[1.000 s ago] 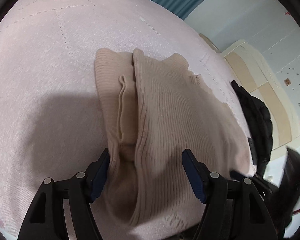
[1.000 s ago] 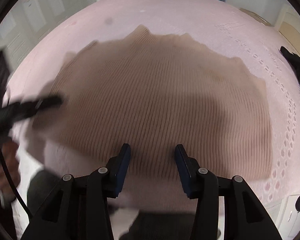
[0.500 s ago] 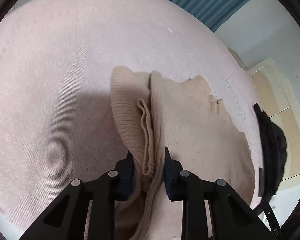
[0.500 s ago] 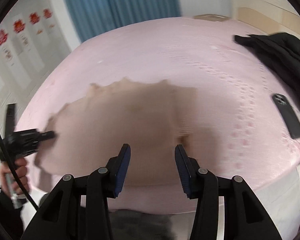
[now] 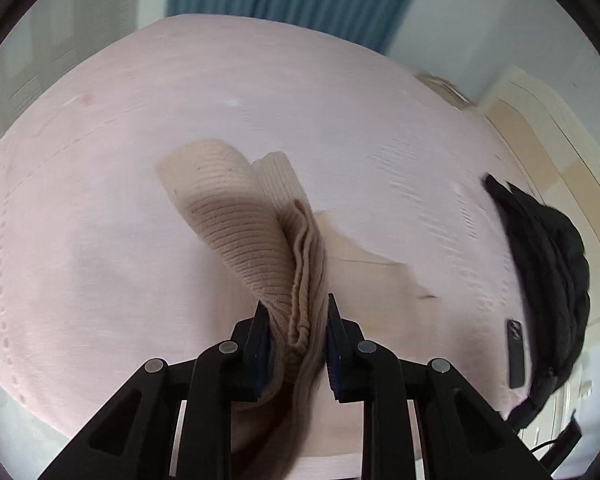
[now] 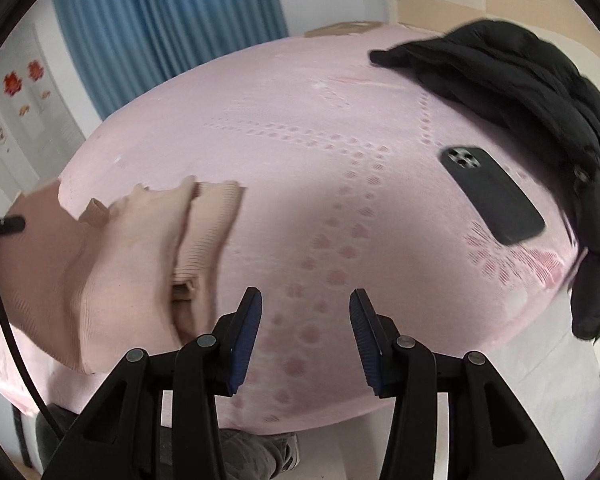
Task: Fold small clothes
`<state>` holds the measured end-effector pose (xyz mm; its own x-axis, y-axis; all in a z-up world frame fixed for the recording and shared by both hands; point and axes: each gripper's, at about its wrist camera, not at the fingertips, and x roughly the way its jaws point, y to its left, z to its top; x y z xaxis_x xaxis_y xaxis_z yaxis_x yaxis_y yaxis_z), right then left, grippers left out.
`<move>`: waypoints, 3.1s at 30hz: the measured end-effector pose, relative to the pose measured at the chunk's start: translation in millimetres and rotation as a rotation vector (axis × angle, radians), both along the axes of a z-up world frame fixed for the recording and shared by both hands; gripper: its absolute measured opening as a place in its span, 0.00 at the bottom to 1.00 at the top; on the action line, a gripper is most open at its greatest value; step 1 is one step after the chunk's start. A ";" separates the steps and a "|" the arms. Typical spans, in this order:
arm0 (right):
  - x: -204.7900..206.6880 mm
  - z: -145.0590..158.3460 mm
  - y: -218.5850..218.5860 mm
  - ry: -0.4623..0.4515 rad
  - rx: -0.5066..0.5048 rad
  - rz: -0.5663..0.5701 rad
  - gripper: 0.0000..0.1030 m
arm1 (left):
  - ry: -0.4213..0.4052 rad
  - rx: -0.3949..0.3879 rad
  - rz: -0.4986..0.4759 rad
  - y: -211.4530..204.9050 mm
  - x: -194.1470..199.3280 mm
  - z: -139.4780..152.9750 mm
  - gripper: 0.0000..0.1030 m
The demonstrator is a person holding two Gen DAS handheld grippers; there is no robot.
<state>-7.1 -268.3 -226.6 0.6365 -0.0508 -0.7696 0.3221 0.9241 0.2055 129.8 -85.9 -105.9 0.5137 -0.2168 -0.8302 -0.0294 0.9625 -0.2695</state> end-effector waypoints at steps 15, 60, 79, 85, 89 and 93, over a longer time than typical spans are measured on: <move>-22.3 2.4 -25.8 0.013 0.037 0.074 0.45 | 0.072 -0.146 -0.261 -107.0 -23.6 -52.2 0.47; 74.2 21.8 34.7 -0.203 0.130 0.314 0.09 | 0.099 -0.147 -0.175 15.1 -68.6 -79.4 0.60; 105.4 -44.0 24.1 0.068 0.442 0.235 0.77 | 0.023 -0.196 -0.209 39.7 -51.9 -63.5 0.60; 118.3 -49.9 37.1 0.040 0.402 0.284 0.80 | 0.043 -0.243 -0.181 54.5 -49.4 -73.4 0.60; 125.1 -58.8 26.6 0.074 0.567 0.299 0.56 | 0.041 -0.265 -0.166 64.0 -53.4 -75.1 0.60; 126.8 -55.8 21.5 0.103 0.624 0.285 0.42 | 0.030 -0.286 -0.158 72.9 -58.4 -70.5 0.60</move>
<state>119.7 -246.8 -282.4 0.4812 0.5795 -0.6577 0.1308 0.6945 0.7075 71.4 -12.9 -176.4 0.4318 -0.5180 -0.7384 0.1022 0.8415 -0.5305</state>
